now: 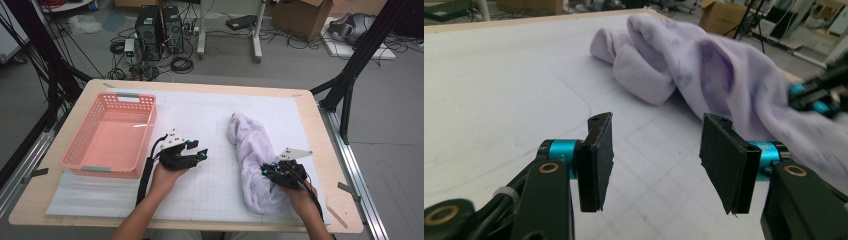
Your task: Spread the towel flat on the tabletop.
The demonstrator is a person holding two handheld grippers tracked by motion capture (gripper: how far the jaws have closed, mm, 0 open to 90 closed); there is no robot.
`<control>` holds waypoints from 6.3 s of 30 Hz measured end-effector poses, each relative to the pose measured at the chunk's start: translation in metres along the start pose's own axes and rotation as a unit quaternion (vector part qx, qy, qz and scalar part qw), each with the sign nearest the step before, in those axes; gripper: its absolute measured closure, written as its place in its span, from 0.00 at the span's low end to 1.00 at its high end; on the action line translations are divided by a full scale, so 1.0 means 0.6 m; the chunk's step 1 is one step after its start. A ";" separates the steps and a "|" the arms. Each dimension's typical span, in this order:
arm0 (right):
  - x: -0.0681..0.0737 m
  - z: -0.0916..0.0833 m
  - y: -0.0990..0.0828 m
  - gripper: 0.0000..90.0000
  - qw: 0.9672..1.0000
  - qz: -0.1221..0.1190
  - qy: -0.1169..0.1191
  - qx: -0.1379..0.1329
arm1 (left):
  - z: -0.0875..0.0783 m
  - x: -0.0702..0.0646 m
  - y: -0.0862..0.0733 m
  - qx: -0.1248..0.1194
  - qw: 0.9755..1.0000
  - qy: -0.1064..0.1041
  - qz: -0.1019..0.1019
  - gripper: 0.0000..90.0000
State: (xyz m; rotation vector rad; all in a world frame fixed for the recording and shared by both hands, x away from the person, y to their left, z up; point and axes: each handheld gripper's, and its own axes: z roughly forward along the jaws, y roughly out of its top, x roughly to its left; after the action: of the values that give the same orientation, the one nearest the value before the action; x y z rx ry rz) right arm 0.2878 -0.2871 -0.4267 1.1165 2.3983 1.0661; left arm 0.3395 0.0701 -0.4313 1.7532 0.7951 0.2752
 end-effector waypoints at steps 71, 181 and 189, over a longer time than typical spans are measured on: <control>0.037 0.066 0.139 0.62 0.996 -0.042 0.048 -0.060 | -0.011 0.061 0.021 -0.016 0.998 0.045 -0.037 0.95; -0.103 0.012 0.169 0.62 0.992 0.005 -0.088 -0.087 | 0.019 -0.009 -0.029 0.066 0.997 -0.035 -0.020 0.57; -0.115 -0.023 0.100 0.61 0.993 0.023 -0.089 -0.071 | 0.092 -0.057 -0.015 0.121 0.991 -0.059 0.003 0.55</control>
State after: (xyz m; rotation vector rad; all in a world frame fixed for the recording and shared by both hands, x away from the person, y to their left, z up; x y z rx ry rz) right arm 0.3580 -0.3202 -0.3767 1.1691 2.1348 1.0838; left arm 0.3414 0.0081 -0.4513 1.9801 0.7614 0.0798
